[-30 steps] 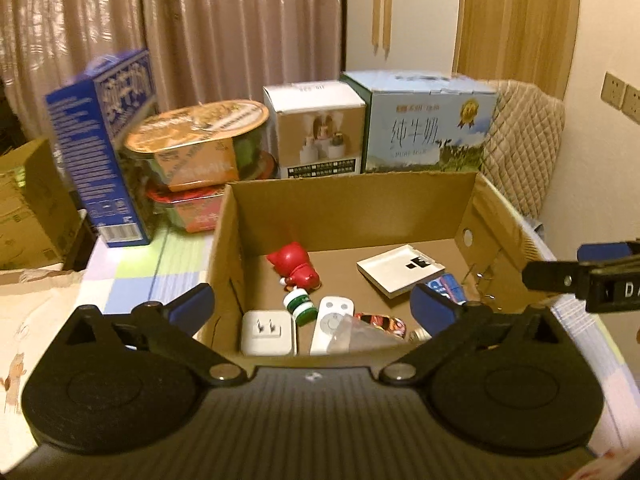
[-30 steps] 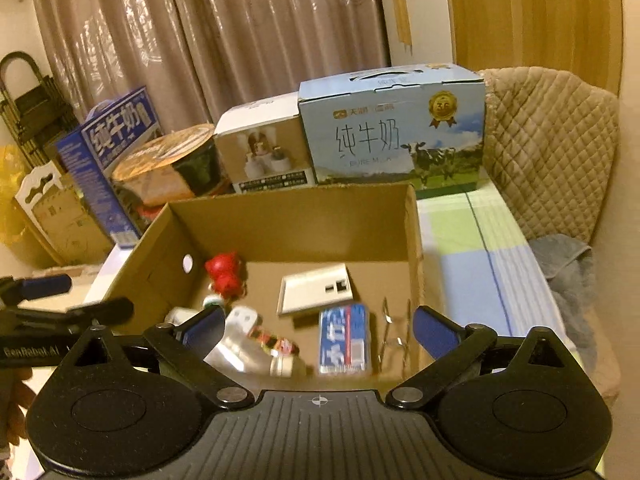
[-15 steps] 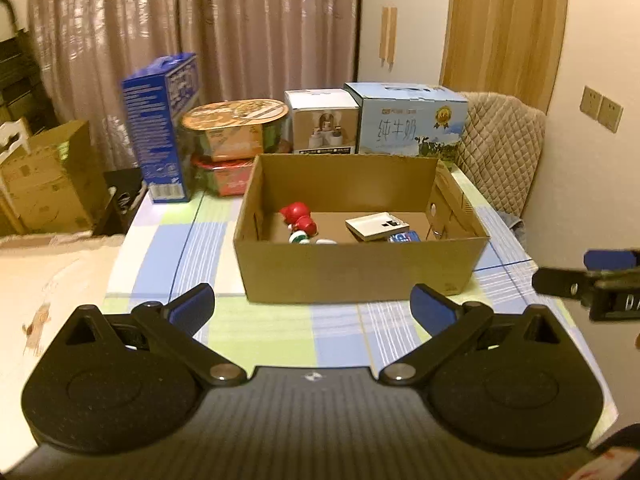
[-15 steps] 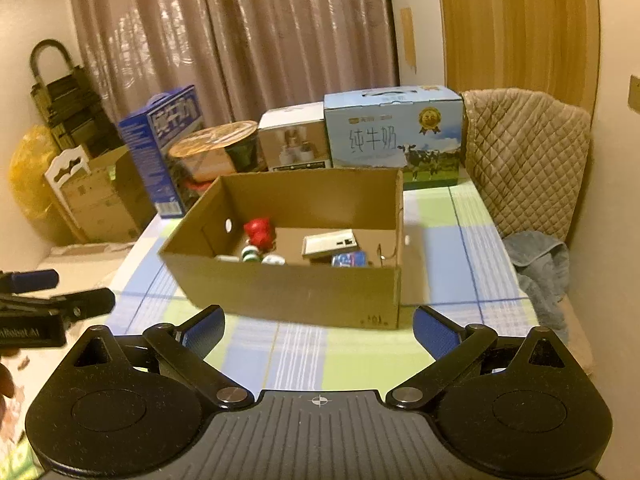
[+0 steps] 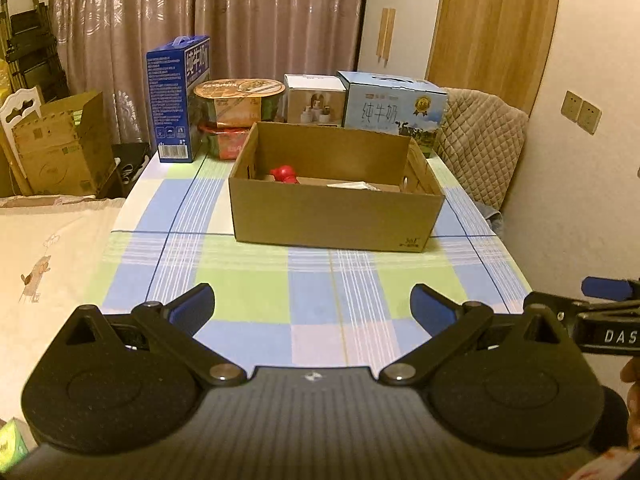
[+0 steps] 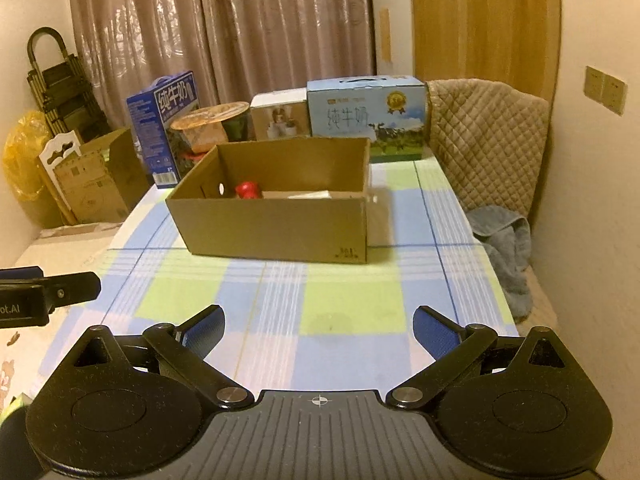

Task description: Organize rigid objects

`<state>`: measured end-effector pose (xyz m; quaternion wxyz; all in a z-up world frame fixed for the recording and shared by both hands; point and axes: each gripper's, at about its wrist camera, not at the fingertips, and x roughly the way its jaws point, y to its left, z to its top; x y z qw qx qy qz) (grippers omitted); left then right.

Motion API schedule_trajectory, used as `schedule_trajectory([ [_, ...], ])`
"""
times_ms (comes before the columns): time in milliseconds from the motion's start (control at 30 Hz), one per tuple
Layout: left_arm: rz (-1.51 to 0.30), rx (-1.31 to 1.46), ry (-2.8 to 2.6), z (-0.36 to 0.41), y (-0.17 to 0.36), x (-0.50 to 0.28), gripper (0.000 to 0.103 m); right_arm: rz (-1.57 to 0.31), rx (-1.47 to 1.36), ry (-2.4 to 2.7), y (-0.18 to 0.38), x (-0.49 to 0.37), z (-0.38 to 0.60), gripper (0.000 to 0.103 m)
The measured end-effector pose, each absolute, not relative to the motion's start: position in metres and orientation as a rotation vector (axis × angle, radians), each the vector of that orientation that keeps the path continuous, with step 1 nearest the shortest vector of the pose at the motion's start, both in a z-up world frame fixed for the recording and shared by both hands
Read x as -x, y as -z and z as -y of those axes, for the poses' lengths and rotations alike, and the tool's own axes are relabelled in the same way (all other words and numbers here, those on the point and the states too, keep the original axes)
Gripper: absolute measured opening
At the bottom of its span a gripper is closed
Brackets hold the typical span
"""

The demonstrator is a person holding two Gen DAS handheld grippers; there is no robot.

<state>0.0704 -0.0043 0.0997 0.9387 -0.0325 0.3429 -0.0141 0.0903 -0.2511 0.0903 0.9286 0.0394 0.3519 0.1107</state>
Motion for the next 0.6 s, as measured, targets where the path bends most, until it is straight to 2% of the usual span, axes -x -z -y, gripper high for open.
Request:
schedule_trajectory([
  [333,-0.696,0.035,0.023,0.019,-0.091,-0.029,0.102,-0.733,-0.086,-0.227,-0.086,-0.051,0.257,0.098],
  [600,-0.717,0.042,0.009,0.019,-0.083,-0.025,0.102,-0.739,-0.094,-0.233,-0.082,-0.042,0.255,0.098],
])
